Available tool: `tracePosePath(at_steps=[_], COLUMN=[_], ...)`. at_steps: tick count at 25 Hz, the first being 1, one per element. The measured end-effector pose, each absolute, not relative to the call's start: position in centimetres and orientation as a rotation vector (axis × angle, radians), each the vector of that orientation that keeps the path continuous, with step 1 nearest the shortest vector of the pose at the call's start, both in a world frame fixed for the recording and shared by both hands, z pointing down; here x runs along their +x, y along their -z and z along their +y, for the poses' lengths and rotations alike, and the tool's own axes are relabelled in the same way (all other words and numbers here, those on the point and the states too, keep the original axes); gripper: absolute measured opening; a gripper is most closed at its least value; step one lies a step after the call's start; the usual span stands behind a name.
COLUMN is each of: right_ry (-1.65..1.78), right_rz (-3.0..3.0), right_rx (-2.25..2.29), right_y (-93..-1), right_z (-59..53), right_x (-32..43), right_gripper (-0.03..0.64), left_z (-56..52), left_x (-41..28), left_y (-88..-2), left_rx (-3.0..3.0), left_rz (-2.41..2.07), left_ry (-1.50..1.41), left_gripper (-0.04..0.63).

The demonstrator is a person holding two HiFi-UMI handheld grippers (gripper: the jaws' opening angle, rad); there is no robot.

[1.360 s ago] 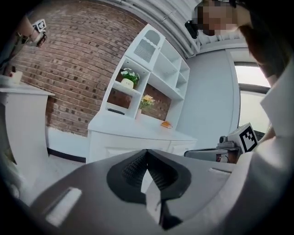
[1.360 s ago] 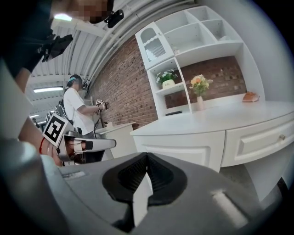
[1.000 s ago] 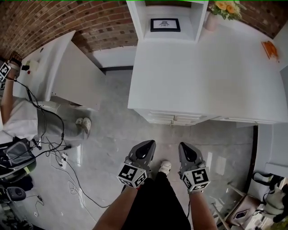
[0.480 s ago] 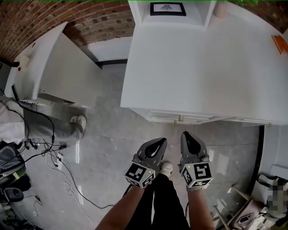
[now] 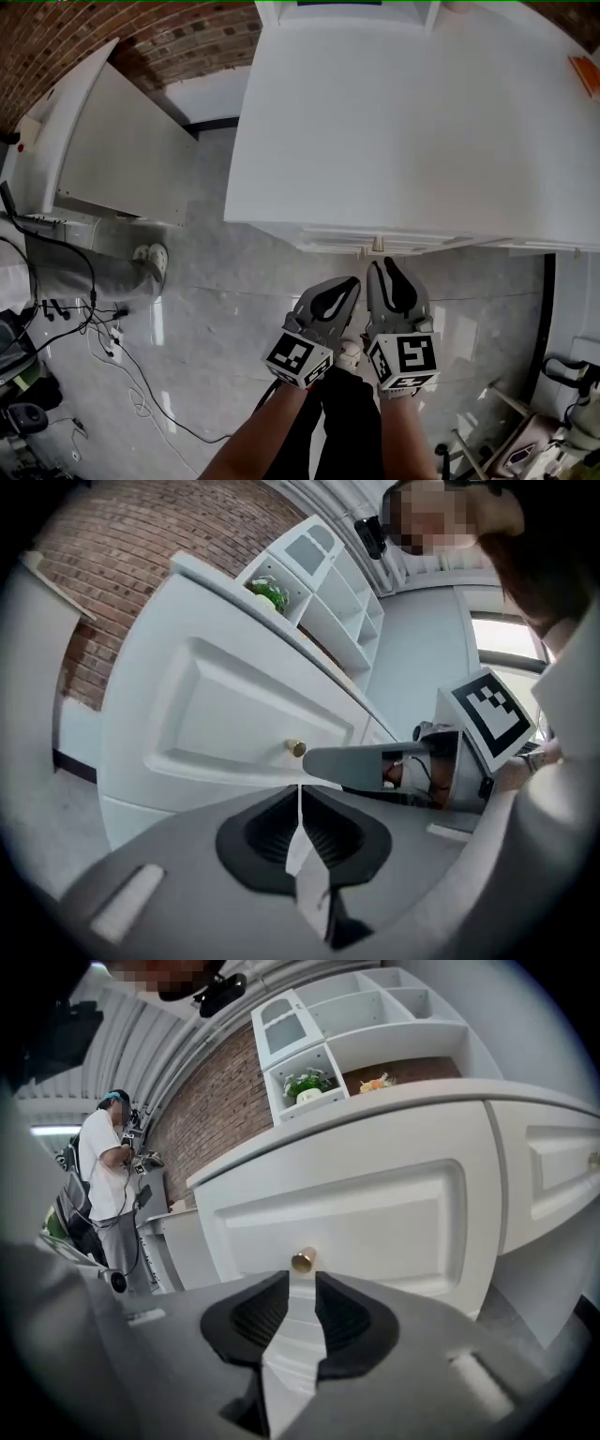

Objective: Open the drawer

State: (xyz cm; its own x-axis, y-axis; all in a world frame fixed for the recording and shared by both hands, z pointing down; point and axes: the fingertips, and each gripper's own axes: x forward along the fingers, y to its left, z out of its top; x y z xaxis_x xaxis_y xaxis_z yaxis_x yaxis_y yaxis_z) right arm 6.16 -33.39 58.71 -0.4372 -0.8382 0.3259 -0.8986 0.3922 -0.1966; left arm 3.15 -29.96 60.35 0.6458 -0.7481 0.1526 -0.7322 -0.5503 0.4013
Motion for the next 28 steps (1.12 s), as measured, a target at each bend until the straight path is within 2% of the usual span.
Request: tracePosePath(at_steps=[13,21,28], right_ry=[-0.430,-0.361,-0.365], right_rz=[-2.467,-2.482,-2.425], right_rx=[1.663,1.691,1.759], right_y=[-59.0,-58.3,-58.4], right_z=[-35.3,-36.2,-36.4], right_x=[5.9,5.1,5.3], right_gripper=[0.117,0.117,0.091], left_z=[-32.6,-33.7,-34.0], left_x=[3.7,3.6,3.5], left_y=[-60.8,-60.6,-60.5], left_rx=[2.508,2.580,2.703], left_rz=[-1.149,-1.141,-1.176], left_ry=[0.110,0.127,0.007], left_gripper=[0.031,0.035,0.035])
